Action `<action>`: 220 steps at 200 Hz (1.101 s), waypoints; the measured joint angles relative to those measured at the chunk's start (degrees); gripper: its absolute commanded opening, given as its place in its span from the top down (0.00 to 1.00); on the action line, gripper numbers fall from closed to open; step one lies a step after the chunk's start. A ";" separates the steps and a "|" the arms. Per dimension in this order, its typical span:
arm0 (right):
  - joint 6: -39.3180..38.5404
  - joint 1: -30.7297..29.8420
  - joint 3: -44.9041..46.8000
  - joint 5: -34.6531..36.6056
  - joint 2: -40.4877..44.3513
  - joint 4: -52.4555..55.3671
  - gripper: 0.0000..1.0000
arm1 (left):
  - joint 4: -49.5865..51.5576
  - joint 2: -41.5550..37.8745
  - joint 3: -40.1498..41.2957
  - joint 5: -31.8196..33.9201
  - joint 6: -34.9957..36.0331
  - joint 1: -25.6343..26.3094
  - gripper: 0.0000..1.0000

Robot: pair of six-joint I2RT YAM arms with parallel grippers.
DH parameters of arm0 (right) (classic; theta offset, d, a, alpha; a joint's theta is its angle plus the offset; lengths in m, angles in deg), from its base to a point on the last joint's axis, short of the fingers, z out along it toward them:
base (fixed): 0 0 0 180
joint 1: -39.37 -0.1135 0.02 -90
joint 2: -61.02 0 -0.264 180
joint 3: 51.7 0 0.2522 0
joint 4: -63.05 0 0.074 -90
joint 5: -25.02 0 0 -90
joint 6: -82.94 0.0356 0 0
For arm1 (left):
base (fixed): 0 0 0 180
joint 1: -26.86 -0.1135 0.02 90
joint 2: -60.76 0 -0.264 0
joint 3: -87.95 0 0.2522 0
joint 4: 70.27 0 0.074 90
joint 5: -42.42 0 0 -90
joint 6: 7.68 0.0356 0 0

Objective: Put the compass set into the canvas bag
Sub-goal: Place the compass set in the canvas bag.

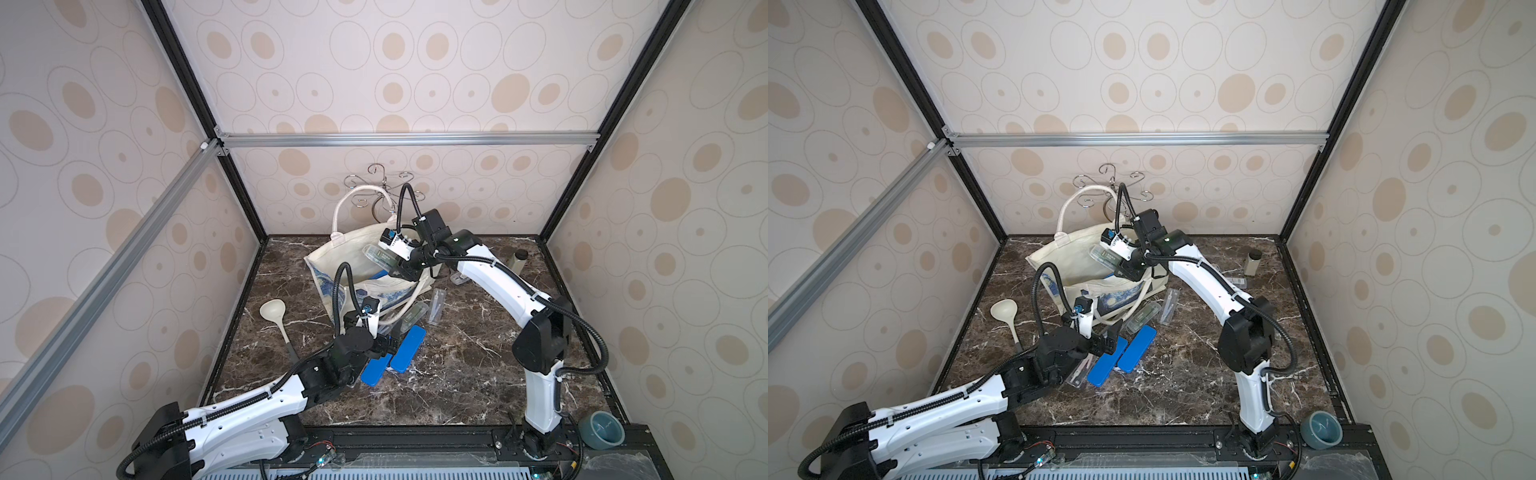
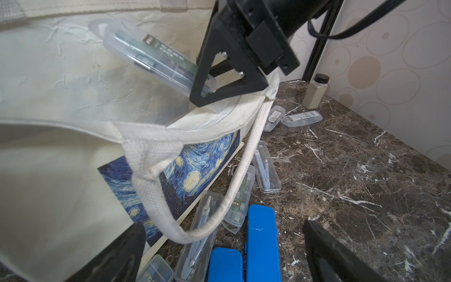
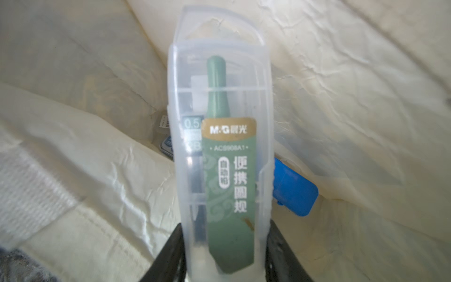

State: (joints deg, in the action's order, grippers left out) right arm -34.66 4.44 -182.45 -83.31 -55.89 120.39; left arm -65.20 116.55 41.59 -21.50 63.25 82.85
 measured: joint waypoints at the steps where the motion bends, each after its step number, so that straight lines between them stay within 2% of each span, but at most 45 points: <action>1: -0.02 0.00 -0.11 0.04 -0.09 0.07 0.59 | 0.02 0.00 0.00 0.00 -0.02 0.00 0.00; 29: -0.96 -0.22 -3.78 3.76 -3.04 1.53 0.57 | 0.33 -0.22 0.00 0.09 -0.50 0.00 0.00; 74: -1.44 -0.46 -4.85 9.53 -3.76 1.95 0.50 | 0.33 -0.26 0.00 0.22 -0.85 -0.04 0.00; 151: -2.36 -0.46 -5.16 10.88 -5.38 3.58 0.48 | 0.33 -0.24 0.00 0.33 -0.92 -0.07 0.00; 220: -2.47 -0.70 -6.58 12.79 -8.68 3.96 0.42 | 0.35 -0.24 0.09 0.42 -1.01 -0.26 0.00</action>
State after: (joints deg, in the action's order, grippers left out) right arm -37.13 3.74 -189.03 -70.52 -64.56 124.34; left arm -64.85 116.31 41.68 -21.08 62.24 82.58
